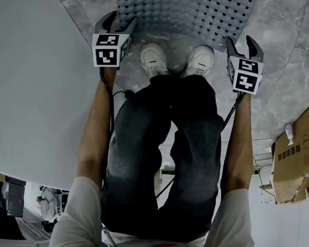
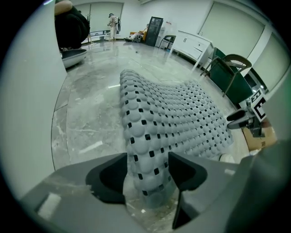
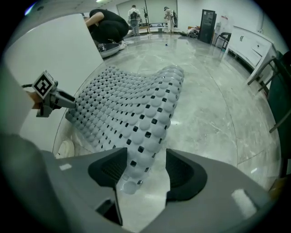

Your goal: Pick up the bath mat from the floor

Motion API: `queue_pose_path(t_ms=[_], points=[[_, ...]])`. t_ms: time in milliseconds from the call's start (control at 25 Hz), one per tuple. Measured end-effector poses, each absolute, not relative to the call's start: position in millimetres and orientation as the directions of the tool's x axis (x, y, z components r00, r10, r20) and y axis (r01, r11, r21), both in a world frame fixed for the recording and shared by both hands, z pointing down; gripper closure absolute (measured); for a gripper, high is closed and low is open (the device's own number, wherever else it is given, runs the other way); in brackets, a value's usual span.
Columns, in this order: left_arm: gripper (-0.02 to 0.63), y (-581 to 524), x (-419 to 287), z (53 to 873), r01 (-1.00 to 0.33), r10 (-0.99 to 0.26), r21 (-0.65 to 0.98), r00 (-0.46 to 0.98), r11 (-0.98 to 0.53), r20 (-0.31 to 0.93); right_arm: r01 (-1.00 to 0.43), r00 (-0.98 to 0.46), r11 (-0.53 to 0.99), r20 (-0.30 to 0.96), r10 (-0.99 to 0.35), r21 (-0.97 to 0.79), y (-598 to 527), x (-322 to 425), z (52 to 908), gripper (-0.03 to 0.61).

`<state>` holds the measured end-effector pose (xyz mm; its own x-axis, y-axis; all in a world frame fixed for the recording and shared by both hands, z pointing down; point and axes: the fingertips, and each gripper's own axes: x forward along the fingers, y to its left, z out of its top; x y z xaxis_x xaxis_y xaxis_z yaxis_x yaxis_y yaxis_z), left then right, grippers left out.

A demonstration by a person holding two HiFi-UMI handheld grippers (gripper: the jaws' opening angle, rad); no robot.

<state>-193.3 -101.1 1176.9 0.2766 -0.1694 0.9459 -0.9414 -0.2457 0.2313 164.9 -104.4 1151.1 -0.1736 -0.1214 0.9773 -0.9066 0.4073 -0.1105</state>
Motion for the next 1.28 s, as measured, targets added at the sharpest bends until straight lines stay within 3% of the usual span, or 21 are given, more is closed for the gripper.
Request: queue_pose_path(t_ms=[280,560,680,760,920,1120,1280], points=[[0.288,-94.7,-197.8,1197.7,-0.941,-0.151,0.227,0.269,-0.249,0.951,-0.926,-0.196,0.354,0.970,-0.144,-0.134,-103.5,165.7,1166.0,0.262],[0.293,-96.4,-199.0,1208.7,-0.939,-0.157,0.208,0.257,-0.273,0.954,-0.945,-0.208,0.282,0.968,-0.140,-0.163,-101.0,170.1,1182.2,0.264],[0.333,-94.6,-196.1,1210.8,-0.937,-0.146,0.212,0.260,-0.276,0.955,-0.948,-0.226,0.261,0.964,-0.142,-0.184,-100.7,170.0,1189.3,0.270],[0.344,-95.0,-195.5,1210.5,-0.939,-0.144,0.208,0.254,-0.274,0.956,-0.946,-0.248,0.248,0.959,-0.138,-0.209,-100.5,166.7,1192.4,0.327],[0.394,-98.7,-193.3,1204.9,-0.940,-0.141,0.200,0.245,-0.276,0.959,-0.944,-0.266,0.239,0.955,-0.131,-0.230,-100.7,162.2,1189.5,0.378],[0.526,-97.5,-175.7,1196.0,-0.926,-0.150,0.248,0.299,-0.285,0.943,-0.948,-0.257,0.235,0.952,-0.169,-0.214,-105.1,155.8,1180.7,0.486],[0.543,-94.4,-175.1,1199.1,-0.929,-0.150,0.252,0.299,-0.272,0.942,-0.944,-0.270,0.242,0.948,-0.169,-0.226,-106.6,153.3,1178.7,0.506]])
